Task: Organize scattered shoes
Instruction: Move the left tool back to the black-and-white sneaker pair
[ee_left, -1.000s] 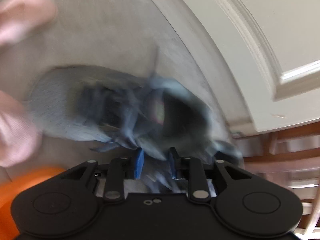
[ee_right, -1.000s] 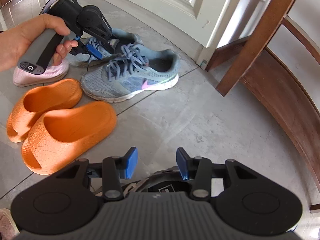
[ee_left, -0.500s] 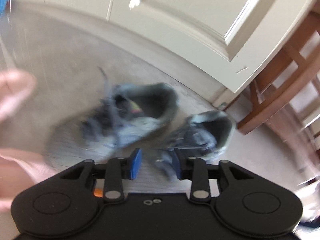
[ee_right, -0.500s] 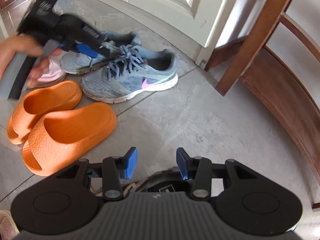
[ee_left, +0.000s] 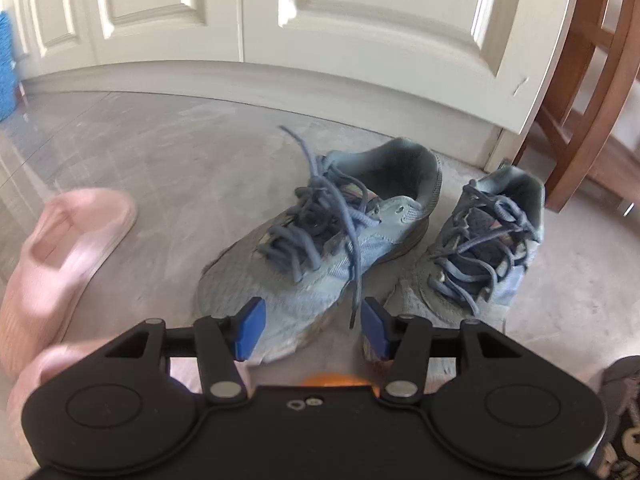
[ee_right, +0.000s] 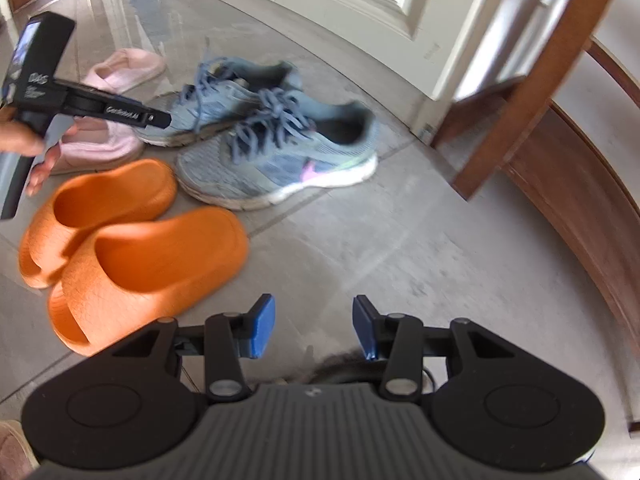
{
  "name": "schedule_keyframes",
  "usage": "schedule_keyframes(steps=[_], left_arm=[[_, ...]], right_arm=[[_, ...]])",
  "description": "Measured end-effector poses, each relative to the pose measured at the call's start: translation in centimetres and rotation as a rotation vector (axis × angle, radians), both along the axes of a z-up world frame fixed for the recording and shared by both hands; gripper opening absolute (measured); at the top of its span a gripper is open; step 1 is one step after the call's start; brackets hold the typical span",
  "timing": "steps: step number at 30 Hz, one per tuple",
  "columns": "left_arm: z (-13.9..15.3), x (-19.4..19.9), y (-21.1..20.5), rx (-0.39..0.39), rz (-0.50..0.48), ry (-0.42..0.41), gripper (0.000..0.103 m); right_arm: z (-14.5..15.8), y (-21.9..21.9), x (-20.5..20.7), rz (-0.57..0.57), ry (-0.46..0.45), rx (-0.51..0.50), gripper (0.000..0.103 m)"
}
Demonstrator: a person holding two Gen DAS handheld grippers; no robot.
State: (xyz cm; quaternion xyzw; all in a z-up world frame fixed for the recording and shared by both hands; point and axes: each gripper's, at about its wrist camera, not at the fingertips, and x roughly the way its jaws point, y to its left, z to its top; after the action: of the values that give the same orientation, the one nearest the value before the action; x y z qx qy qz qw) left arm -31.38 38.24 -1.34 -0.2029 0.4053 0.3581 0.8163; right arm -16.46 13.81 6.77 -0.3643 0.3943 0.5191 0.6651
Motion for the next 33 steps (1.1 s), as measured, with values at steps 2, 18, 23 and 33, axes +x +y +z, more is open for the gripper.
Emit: schedule_keyframes(steps=[2,18,23,33], left_arm=[[-0.4,1.4,0.5,-0.021,-0.021,0.013,0.051],[0.2,1.7,-0.4,-0.082,0.095,0.016,0.053],[1.8,0.0,-6.7,-0.083,-0.038,-0.031,0.058],[6.3,11.4,-23.1,-0.153,-0.650,0.024,0.059]], right_arm=[[0.6,-1.5,0.9,-0.045,-0.023,-0.023,0.047],[5.6,-14.6,3.6,-0.515,-0.069,-0.110,0.048],[5.0,-16.7,3.6,-0.496,-0.074,-0.048,0.048],[1.9,-19.6,8.7,-0.576,-0.029,0.135,0.047]])
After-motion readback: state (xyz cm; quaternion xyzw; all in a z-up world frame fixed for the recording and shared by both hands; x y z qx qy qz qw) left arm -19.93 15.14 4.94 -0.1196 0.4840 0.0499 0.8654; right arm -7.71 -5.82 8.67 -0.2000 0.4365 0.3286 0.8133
